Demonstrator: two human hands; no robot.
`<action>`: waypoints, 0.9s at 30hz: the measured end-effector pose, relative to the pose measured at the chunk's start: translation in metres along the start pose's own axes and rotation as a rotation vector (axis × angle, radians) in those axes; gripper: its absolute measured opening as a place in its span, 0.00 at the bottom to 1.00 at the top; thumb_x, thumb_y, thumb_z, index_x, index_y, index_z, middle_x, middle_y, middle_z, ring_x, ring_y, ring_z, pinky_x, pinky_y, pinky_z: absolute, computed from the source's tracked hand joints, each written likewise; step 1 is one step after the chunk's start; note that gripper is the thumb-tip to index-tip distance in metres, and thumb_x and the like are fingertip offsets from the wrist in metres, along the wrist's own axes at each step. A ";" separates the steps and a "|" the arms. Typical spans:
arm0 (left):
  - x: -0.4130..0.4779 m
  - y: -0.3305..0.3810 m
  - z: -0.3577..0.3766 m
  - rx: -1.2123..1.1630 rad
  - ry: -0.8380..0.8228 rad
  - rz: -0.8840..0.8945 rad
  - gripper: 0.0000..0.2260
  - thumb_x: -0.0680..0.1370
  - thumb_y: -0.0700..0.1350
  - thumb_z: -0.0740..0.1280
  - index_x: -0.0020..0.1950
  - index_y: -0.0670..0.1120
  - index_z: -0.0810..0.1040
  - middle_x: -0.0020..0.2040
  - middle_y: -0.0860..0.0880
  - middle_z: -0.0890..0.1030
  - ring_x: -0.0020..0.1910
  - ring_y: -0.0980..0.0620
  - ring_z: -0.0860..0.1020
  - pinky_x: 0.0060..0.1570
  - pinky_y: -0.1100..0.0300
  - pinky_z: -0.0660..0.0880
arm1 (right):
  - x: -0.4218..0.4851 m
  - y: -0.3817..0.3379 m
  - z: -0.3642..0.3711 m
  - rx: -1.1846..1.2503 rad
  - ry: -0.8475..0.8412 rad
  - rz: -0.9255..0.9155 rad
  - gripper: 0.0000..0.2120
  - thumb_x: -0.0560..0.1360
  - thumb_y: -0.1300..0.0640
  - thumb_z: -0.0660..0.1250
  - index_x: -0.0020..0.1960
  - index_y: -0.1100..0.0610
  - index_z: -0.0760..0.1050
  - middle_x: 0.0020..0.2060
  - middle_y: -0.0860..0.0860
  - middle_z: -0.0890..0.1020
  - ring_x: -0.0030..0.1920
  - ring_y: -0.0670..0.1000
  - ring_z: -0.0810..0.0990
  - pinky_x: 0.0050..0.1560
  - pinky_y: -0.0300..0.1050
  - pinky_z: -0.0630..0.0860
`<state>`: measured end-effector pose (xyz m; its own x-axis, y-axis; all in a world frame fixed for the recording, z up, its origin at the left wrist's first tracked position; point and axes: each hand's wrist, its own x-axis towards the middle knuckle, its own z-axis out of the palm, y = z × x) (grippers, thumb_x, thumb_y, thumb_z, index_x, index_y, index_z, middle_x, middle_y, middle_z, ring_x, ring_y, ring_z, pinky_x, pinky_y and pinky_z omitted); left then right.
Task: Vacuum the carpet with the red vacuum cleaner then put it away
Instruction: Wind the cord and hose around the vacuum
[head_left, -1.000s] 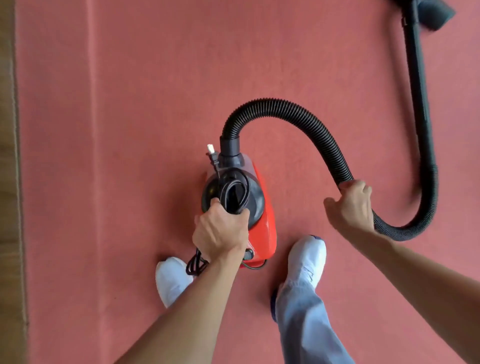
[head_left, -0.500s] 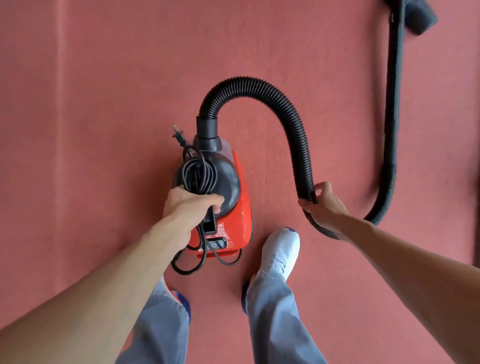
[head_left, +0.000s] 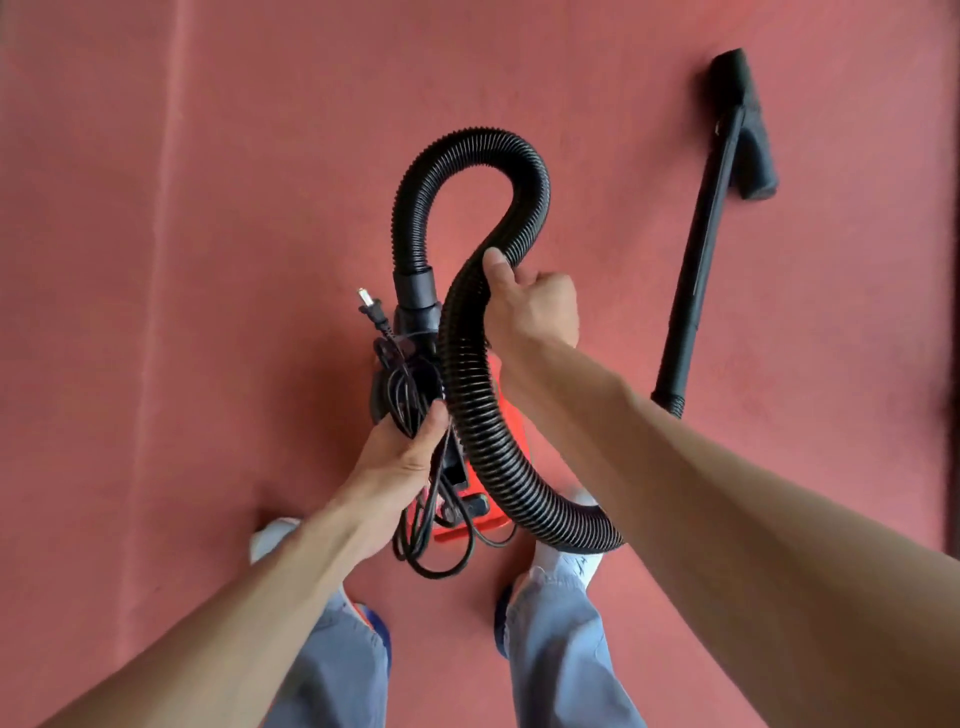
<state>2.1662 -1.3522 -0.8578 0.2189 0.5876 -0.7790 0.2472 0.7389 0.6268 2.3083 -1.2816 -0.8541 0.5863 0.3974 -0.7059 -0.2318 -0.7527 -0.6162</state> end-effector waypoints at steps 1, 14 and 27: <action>-0.001 -0.001 0.000 -0.061 -0.021 0.019 0.31 0.71 0.70 0.65 0.60 0.47 0.79 0.49 0.58 0.86 0.52 0.63 0.81 0.50 0.70 0.75 | -0.001 0.001 0.007 0.029 0.014 0.025 0.19 0.74 0.39 0.67 0.48 0.55 0.70 0.37 0.48 0.74 0.36 0.52 0.73 0.43 0.46 0.73; 0.014 -0.014 0.000 -0.609 0.226 -0.100 0.24 0.58 0.51 0.77 0.52 0.44 0.81 0.46 0.44 0.80 0.46 0.45 0.78 0.51 0.45 0.76 | -0.025 0.034 0.028 0.281 -0.438 0.317 0.04 0.78 0.63 0.68 0.47 0.64 0.76 0.30 0.53 0.82 0.28 0.50 0.81 0.36 0.46 0.82; 0.017 -0.003 0.000 -0.604 0.324 -0.166 0.28 0.56 0.53 0.79 0.53 0.44 0.83 0.47 0.47 0.85 0.49 0.45 0.82 0.63 0.37 0.76 | -0.008 0.099 -0.131 -1.406 -0.918 -0.404 0.50 0.60 0.14 0.42 0.47 0.55 0.77 0.39 0.47 0.79 0.44 0.47 0.76 0.52 0.46 0.70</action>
<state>2.1696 -1.3447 -0.8723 -0.0919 0.4503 -0.8881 -0.3345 0.8261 0.4535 2.3827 -1.4282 -0.8636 -0.2825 0.4310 -0.8570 0.9019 -0.1849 -0.3903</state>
